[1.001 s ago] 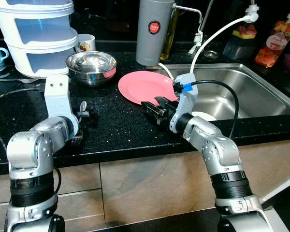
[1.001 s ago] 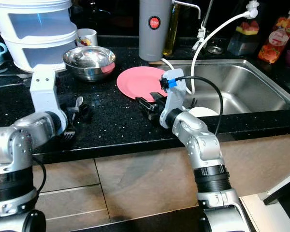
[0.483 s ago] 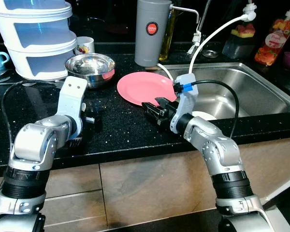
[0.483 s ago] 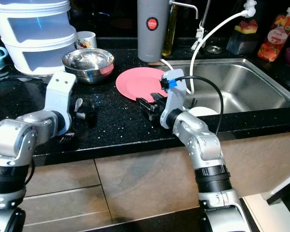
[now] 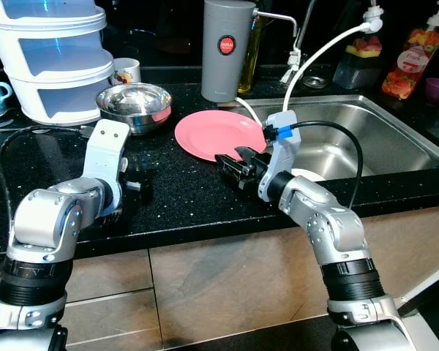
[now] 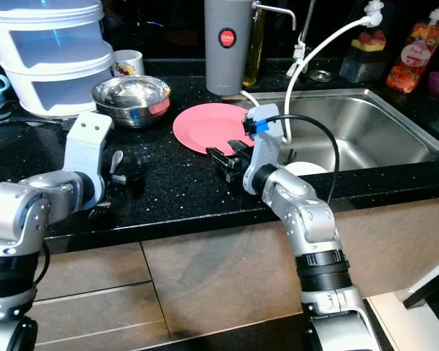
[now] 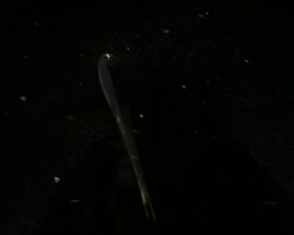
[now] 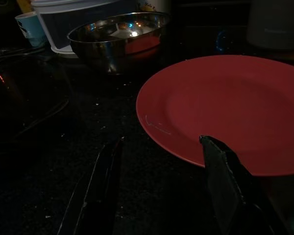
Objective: Kitchen organization
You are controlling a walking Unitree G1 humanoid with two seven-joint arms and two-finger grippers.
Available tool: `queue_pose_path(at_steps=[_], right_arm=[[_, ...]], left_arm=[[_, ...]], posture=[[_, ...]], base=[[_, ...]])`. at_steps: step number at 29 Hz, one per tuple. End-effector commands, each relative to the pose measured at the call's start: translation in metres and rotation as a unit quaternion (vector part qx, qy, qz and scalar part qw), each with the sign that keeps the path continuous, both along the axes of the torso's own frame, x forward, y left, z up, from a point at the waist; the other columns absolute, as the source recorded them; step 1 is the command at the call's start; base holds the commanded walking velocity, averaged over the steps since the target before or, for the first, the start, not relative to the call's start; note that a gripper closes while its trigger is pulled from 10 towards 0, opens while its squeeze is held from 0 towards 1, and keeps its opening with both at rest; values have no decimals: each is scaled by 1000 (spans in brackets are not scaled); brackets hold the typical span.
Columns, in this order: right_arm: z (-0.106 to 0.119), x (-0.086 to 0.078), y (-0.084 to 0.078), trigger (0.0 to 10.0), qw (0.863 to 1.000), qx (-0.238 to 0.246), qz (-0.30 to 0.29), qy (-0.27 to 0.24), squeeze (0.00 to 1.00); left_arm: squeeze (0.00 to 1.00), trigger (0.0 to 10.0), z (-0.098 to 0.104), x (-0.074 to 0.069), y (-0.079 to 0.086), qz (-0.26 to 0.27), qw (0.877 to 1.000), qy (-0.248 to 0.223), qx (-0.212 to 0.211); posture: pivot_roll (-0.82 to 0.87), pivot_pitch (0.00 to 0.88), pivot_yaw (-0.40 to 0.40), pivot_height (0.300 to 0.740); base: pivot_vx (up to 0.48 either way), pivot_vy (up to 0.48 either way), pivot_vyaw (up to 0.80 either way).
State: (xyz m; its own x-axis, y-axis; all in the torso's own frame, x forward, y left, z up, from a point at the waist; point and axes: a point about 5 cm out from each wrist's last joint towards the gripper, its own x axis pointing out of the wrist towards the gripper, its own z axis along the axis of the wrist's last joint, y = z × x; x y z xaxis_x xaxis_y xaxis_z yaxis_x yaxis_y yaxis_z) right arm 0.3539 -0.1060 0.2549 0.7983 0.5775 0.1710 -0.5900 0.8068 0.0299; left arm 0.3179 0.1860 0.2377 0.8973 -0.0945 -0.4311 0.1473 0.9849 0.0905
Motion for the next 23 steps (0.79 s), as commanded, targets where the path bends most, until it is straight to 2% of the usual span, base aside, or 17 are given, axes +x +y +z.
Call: queue_pose_path(at_steps=[1, 2, 3, 4, 16, 21, 23], right_arm=[[-2, 0, -2, 10000, 1000, -6, 0, 7, 0], [-2, 0, -1, 10000, 1000, -7, 0, 7, 0], [-2, 0, -1, 10000, 1000, -7, 0, 7, 0], [-2, 0, -1, 10000, 1000, -7, 2, 7, 0], [-2, 0, -2, 10000, 1000, -10, 3, 9, 0], [0, 1, -4, 10000, 1000, -9, -1, 7, 0], [2, 2, -4, 10000, 1000, -3, -2, 6, 0]], left_arm=[[0, 4471, -33, -6, 5, 14, 996, 92, 4], [0, 2000, -35, -8, 5, 12, 995, 98, 5], [0, 2000, -35, -8, 5, 12, 995, 98, 5], [0, 0, -36, -10, 5, 10, 995, 103, 3], [0, 0, -38, -18, 5, 9, 993, 113, -17], [0, 0, -26, -17, 1, 3, 997, 72, -25], [0, 0, -10, -15, -7, -30, 999, 12, -27]], posture=[[6, 71, -13, 740], [8, 66, -17, 740], [8, 66, -17, 740], [8, 62, -18, 740], [2, 69, -19, 740], [0, 74, -22, 740], [0, 74, -22, 740]], base=[[0, 0, 0], [0, 0, 0], [0, 0, 0], [0, 0, 0], [0, 0, 0], [0, 0, 0], [0, 0, 0]])
